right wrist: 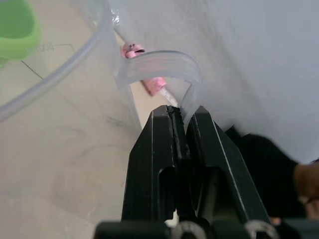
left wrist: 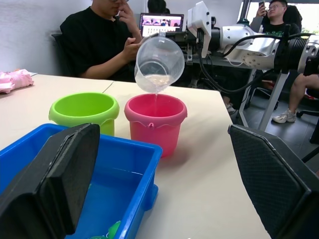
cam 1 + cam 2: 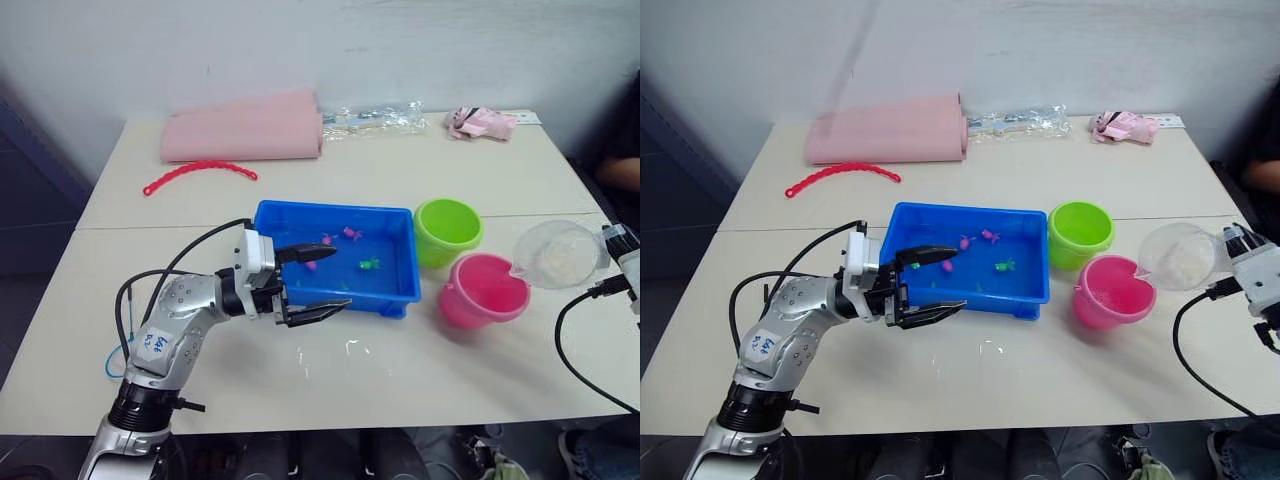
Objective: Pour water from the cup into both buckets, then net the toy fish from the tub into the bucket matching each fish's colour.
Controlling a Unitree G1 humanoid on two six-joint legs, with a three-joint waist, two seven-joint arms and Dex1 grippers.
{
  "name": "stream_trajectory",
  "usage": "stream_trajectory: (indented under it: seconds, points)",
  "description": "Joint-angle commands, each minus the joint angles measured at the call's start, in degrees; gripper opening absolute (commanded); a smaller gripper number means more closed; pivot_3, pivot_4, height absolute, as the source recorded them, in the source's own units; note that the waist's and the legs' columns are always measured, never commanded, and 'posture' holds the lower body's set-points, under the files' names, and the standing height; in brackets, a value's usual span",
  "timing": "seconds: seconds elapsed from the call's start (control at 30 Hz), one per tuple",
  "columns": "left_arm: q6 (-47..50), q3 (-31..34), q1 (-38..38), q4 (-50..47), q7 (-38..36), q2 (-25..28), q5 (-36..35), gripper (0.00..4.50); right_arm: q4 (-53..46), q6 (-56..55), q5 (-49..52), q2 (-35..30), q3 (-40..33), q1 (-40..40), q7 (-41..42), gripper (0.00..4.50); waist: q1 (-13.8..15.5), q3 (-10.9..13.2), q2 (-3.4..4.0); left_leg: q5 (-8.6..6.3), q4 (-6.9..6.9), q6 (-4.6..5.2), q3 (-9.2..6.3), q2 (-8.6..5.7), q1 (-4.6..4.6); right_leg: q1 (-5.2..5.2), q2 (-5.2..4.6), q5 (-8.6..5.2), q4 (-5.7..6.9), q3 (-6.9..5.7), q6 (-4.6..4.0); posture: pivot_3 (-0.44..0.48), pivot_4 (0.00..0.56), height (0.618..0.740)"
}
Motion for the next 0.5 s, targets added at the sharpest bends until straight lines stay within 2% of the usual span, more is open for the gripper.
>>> stream_trajectory:
  seconds: [0.03,0.2,0.5]
  points:
    - [-0.4,1.0,0.3,-1.7,0.1,0.4,-0.5,4.50,-4.8,9.5,11.6,0.5,-3.5,-2.1,3.8,0.05,0.0,0.0,0.00,0.00,0.00,0.01,0.00,0.00,0.00,0.00,-0.01,0.00,0.00,0.00,0.00,0.000,0.150,0.740]
    - [-0.1,1.5,0.4,-1.8,0.3,0.8,-0.8,4.50,-5.9,15.0,12.5,-0.7,-3.4,-5.4,3.2,0.05,0.0,0.0,0.00,-0.01,-0.01,0.01,-0.01,0.02,0.00,-0.01,-0.01,0.00,0.01,0.00,0.00,0.000,0.150,0.740]
    - [6.0,8.4,-5.8,1.3,3.9,1.5,-5.9,4.50,-0.2,21.3,8.9,-3.0,2.9,-21.0,4.2,0.05,0.0,0.0,-0.01,0.02,0.05,0.02,0.02,0.03,-0.05,-0.10,0.00,0.00,0.11,0.00,0.00,0.000,0.150,0.740]
